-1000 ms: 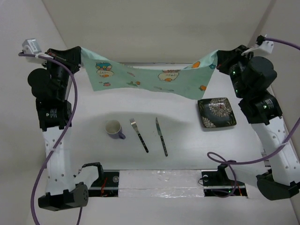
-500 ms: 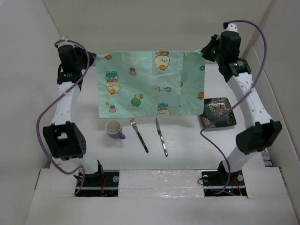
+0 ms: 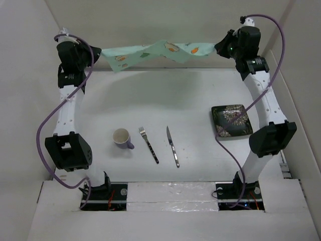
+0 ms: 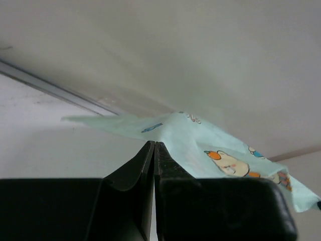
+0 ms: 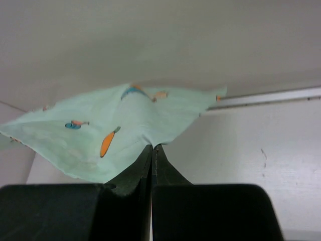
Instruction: Set the dinner table for one person
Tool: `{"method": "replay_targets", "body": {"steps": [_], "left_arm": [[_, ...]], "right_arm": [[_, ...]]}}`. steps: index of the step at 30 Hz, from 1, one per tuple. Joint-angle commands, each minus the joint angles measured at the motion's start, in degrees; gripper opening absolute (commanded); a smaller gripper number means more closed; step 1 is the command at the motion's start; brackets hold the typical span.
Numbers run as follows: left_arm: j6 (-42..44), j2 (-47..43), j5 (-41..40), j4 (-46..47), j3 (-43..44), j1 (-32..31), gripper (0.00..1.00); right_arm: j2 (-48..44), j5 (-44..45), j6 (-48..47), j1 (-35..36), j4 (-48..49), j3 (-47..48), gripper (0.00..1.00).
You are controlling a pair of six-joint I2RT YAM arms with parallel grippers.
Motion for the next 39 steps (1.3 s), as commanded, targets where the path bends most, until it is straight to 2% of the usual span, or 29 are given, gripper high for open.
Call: {"method": "replay_targets", "body": {"steps": [1,3,5,6,7,9,16,30,39], "left_arm": [[0.00,-1.17,1.63,5.14,-7.92,0.11,0.00],[-0.17,-0.55,1.80,6.81,-13.11,0.11,0.00],[-0.52,0.84,2.94,9.43,-19.67,0.11,0.00],[-0.61,0.85,2.95,9.45,-19.72,0.11,0.00],[-0.61,1.55,3.30,10.15,-20.93,0.11,0.00],[-1.57,4.18,4.17,12.77,-27.24,0.11,0.00],[-0.71,7.52,1.90,14.20,-33.77,0.11,0.00],[1.93,7.18,-6.28,6.47,-35.71,-1.56,0.00],[1.58,6.39,-7.42,5.23,-38.52,-2.08,0.00]], "right_arm": [[-3.85,-3.54,-0.11,-0.63,8.17,-13.08,0.00],[-4.38,-4.77,0.15,-1.16,11.07,-18.71,0.00],[-4.82,-6.00,1.55,-2.38,16.66,-29.76,0.00],[-4.64,-6.01,1.56,-2.39,16.71,-29.81,0.00],[-4.38,-6.36,1.91,-2.39,17.40,-33.81,0.00],[-2.02,-6.45,2.44,-3.00,18.47,-37.87,0.00],[0.54,-5.13,1.74,-4.76,16.09,-42.36,0.00],[-7.53,-6.71,2.61,-6.52,20.83,-58.80,0.00],[-7.28,-6.01,2.70,-6.52,20.66,-60.40,0.00]]}}
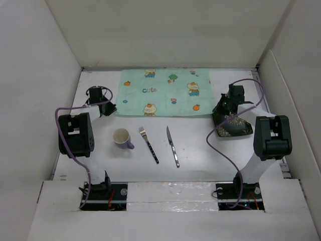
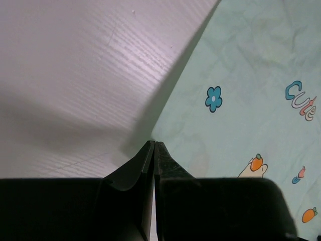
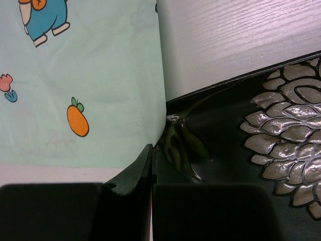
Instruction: Set the dinner table for one person
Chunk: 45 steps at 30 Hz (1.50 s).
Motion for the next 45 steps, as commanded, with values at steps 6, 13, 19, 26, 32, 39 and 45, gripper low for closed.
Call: {"method": "replay_targets", "body": {"steps": [6,13,19,26,32,39,45], "left_arm": [[0.29,-4.63,-2.73,-1.72,-2.05,-0.22,0.00],[-0.23,-6.13,-3.61,-1.64,-3.46,-0.22,0.00],[-0.32,-7.00,-3.08,-2.69,-2.58,-0.22,0.18],[-0.41,-13.76,0.34,-3.39,0.23,-0.22,0.37],[-0.85,-21.57,9.03,-2.35,4.19,-0.22,0.37],[-0.06,-36.35,17.30,0.38,3.59,-6.63,0.37],[-0.07,-52.08,22.67,4.34,-5.03,-7.34,0.46]], "right_arm": [[-2.78,0.18,-0.23,1.24,3.31,-1.61,0.00],[-3.57,1.32,-0.23,2.39,2.95,-2.48,0.05],[-6.03,3.87,0.30,2.39,1.99,-2.75,0.29],[-11.48,7.03,1.00,1.26,-1.17,-0.90,0.49],[-22.70,13.00,4.95,-3.05,1.28,-7.91,0.57],[-37.32,16.70,12.07,-15.35,4.98,-23.99,0.62],[-34.53,17.05,12.69,-22.65,3.39,-27.44,0.61]]}}
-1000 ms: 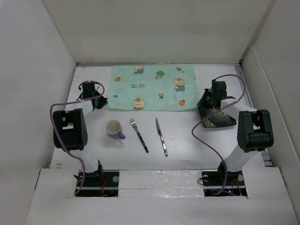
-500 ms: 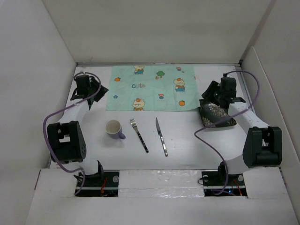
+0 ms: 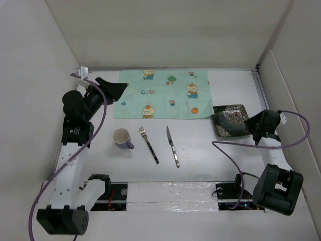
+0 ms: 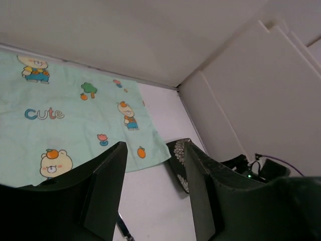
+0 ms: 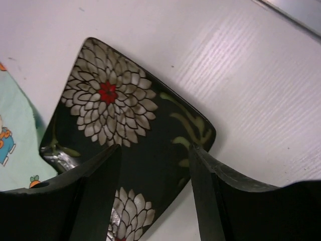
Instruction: Set the dinner table for one person
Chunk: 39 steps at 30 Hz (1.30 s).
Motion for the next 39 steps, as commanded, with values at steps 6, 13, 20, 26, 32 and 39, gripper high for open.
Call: {"method": "replay_targets", "body": {"steps": [6,13,20,26,32,39], "left_arm": [[3.43,-12.96,2.64,1.85,-5.29,0.46,0.48],[4.13,-14.99,3.96,1.76,-4.76,0.46,0.48],[4.22,-15.87,4.31,1.14,-4.32,0.46,0.49],[5.45,-16.31,2.21,-0.53,-3.53,0.46,0.49],[5.36,-15.87,1.77,-0.18,-4.14,0.46,0.49],[5.54,-14.82,1.24,-0.44,-4.32,0.46,0.48]], "right_arm": [[9.78,-9.90,1.94,-9.53,4.85,-0.37,0.61],[16.82,-17.03,2.20,-12.35,3.54,4.12,0.60],[23.49,-20.89,4.05,-13.75,1.96,8.95,0.57],[25.96,-22.04,5.19,-14.90,0.72,11.59,0.38],[23.86,-22.65,7.13,-15.43,4.05,9.31,0.04],[8.60,-18.53,9.41,-17.27,4.86,7.10,0.00]]}}
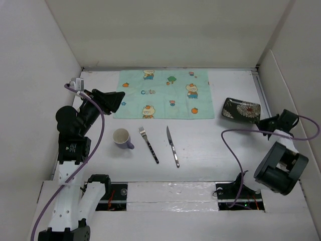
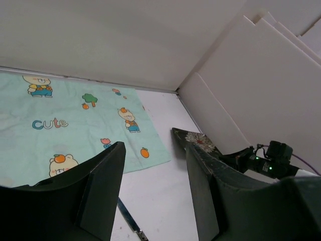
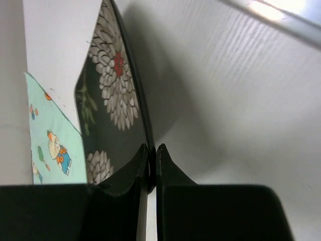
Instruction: Set the dinner table for one person
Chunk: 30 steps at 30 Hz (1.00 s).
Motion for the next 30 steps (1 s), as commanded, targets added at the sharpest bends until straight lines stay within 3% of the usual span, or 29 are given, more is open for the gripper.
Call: {"method": "replay_targets", "body": {"steps": [1,8,11,14,23,30], "left_arm": [[1.01,0.20,-0.31,2.09,0.42,0.13,0.49],[1.19,1.61,-0.58,1.92,-0.19,0.13,0.48],[1.54,2.05,-1.02,1.13,-0.46,0.13,0.48],[1.80,2.31,-1.54,0.60,-1.07,0.13,0.48],[2.60,4.07,-2.33,-0.98,-1.16,0.13,0.48],[3.47,2.84,-3.74,-2.65,-3.53,0.13,0.48]], "right_arm": [[-10.01,4.18,2.09,-1.19,1.40,0.35,0.00],[-16.44,-8.63,3.40,-0.04,6.39,4.04,0.00],[-17.59,-14.00,7.27,3.81,12.88,3.87,0.00],[-17.94,-13.93,11.92,10.39,18.86,4.22,0.00],[-9.25,10.48,24.06,41.57,40.31,6.14,0.00],[6.48,22.54,24.85,52.32,50.00,14.67,0.00]]}}
